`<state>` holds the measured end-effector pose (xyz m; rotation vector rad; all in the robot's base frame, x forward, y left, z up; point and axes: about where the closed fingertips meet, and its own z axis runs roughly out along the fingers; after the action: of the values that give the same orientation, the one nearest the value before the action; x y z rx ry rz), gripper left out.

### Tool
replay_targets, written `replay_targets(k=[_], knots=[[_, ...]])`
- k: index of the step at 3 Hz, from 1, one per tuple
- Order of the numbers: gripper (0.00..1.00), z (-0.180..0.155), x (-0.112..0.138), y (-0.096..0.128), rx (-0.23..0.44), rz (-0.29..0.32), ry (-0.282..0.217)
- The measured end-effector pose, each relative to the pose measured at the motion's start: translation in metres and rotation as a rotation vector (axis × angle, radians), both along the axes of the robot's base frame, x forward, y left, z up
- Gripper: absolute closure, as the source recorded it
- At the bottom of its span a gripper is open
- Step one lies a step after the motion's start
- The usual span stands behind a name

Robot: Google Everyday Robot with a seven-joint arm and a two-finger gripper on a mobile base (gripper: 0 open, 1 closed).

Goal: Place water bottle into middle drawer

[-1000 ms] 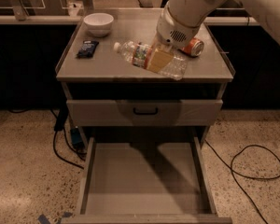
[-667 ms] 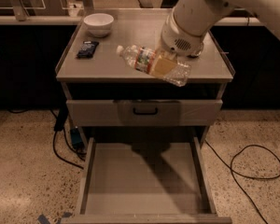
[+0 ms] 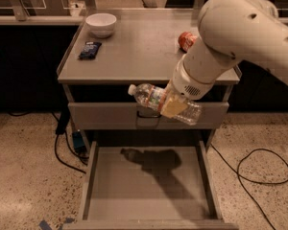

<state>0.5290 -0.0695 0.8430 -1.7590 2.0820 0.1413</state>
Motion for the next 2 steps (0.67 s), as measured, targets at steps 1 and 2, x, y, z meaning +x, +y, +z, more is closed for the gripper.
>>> replay_targets(k=[1,2], knots=[[1.0,-0.0258,-0.0137,-0.0091,0.045,0.019,0.048],[1.0,-0.0309,-0.0153,-0.0096,0.049,0.024,0.054]])
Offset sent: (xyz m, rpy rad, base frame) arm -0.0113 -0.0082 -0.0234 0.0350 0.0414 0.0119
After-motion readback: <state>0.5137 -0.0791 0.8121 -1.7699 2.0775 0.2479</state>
